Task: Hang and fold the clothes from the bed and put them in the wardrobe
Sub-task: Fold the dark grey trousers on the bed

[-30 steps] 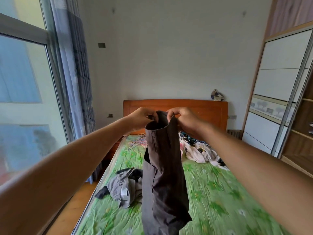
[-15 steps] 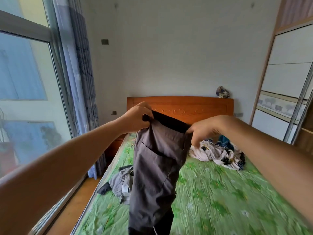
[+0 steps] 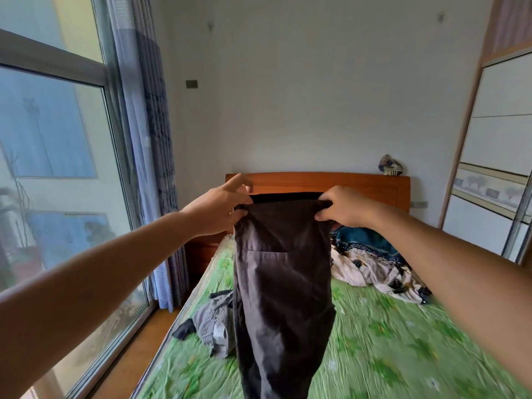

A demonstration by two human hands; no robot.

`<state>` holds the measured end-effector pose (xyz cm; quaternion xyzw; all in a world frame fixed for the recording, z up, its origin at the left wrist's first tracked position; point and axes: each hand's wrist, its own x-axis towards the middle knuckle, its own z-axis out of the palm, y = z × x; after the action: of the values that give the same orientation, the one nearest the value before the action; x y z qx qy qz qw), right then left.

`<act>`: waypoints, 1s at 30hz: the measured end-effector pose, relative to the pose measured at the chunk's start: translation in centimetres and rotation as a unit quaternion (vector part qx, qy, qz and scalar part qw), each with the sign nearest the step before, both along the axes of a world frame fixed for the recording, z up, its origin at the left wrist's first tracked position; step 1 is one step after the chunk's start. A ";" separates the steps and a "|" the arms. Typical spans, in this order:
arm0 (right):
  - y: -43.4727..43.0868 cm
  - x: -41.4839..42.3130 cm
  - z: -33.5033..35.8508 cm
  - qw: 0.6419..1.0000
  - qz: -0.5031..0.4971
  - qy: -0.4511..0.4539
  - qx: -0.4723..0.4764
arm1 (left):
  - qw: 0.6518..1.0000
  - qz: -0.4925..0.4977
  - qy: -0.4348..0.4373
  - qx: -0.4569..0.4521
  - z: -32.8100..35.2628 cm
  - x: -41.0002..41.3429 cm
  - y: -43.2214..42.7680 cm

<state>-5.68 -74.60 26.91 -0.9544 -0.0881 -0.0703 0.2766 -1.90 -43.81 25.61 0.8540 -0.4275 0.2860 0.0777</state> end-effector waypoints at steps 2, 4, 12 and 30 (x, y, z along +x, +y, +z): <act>-0.2 0.3 0.2 1.000 -0.007 -0.015 -0.015 | 1.000 -0.008 -0.021 0.004 0.0 -0.3 -0.1; -0.4 0.4 0.4 0.999 -0.013 -0.020 -0.040 | 1.000 -0.011 -0.022 0.012 -0.1 -0.3 -0.3; -0.5 -0.1 0.3 0.999 -0.022 -0.020 -0.023 | 0.993 -0.007 0.094 0.074 -0.7 0.1 -1.4; -0.6 -2.8 -1.7 0.894 0.016 -0.200 -0.400 | 0.985 0.047 0.156 0.055 -0.5 0.2 -2.5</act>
<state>-8.45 -75.24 25.24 -0.9486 -0.1772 -0.2144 -0.1512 -1.72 -46.29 25.14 0.9104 -0.3846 0.1285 0.0825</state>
